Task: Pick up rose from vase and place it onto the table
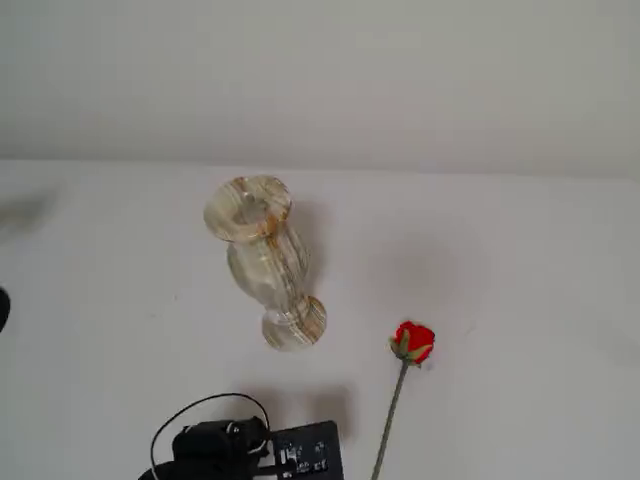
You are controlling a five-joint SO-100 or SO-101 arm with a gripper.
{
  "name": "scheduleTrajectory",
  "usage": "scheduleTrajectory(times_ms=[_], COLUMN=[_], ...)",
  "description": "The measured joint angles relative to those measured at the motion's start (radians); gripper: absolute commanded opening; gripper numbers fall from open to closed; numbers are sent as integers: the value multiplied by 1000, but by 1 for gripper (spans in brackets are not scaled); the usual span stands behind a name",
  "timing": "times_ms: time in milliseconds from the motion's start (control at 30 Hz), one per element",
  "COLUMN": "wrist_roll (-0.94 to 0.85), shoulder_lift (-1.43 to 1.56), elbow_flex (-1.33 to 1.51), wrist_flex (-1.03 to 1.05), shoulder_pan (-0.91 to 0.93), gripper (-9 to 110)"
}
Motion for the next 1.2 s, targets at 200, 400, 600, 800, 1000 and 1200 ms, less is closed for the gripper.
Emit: scheduleTrajectory(times_ms=[200, 400, 600, 800, 1000, 1200], wrist_roll=[0, 2, 2, 2, 2, 2], shoulder_lift=[3, 3, 3, 3, 3, 3], elbow_flex=[0, 0, 0, 0, 0, 0], wrist_flex=[-9, -9, -9, -9, -9, -9], shoulder_pan=[14, 20, 20, 20, 20, 20], gripper=[0, 0, 0, 0, 0, 0])
